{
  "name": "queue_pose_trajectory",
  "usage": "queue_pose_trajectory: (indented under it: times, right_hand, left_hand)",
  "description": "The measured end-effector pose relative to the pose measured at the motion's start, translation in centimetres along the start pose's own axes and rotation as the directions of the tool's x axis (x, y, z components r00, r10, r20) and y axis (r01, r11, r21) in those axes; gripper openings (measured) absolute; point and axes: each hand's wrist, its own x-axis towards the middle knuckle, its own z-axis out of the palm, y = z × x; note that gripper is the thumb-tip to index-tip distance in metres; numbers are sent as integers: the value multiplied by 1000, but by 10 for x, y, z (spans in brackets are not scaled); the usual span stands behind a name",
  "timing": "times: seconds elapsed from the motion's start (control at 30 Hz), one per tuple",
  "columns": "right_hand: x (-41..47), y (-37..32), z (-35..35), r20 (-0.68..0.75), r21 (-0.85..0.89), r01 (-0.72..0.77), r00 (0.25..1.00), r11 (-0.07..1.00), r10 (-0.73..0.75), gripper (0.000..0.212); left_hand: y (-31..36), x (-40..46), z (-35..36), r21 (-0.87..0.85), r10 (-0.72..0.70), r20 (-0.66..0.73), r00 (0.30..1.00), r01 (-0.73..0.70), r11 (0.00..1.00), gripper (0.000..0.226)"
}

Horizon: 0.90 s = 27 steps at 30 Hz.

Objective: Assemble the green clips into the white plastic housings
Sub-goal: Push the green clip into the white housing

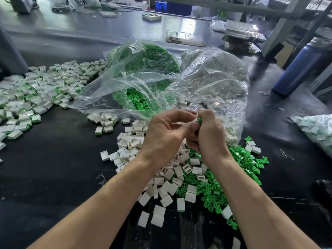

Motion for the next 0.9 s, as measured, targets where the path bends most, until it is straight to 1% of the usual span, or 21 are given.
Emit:
queue_pose_trajectory:
  times: [0.07, 0.13, 0.3, 0.43, 0.5, 0.57, 0.7, 0.77, 0.9]
  right_hand:
    - [1, 2, 2, -46, -16, 6, 999, 1000, -7, 59]
    - [2, 4, 5, -91, -37, 15, 996, 999, -18, 53]
    - [2, 7, 9, -104, -32, 40, 994, 999, -44, 49]
    - [-2, 7, 9, -97, 87, 52, 994, 995, -43, 50]
    - [-3, 6, 8, -56, 119, 32, 998, 992, -25, 61]
    - [-5, 6, 8, -25, 105, 12, 1000, 994, -9, 67]
    - [-5, 6, 8, 3, 72, 50, 999, 996, -51, 66]
    - [-4, 7, 9, -23, 68, 58, 998, 996, -57, 63]
    - [-2, 8, 13, -107, 16, 57, 993, 998, -55, 51]
  left_hand:
    - [0, 0, 1, -9, 2, -6, 1000, -2, 1000, 8]
    - [0, -1, 1, -20, 7, -14, 1000, -8, 1000, 8]
    - [2, -1, 2, -29, 27, -14, 1000, -27, 999, 9]
    - [3, -1, 0, -47, 3, -6, 1000, -3, 999, 8]
    - [4, -1, -1, -60, -11, -7, 1000, 11, 998, 7]
    - [3, -1, -1, -61, -16, -18, 1000, 15, 998, 6]
    - [1, -2, 0, -43, -13, -37, 999, 11, 999, 6]
    - [0, -2, 2, -35, -9, -46, 999, 8, 999, 6]
    - [0, -3, 6, -57, -11, -66, 998, 7, 998, 6]
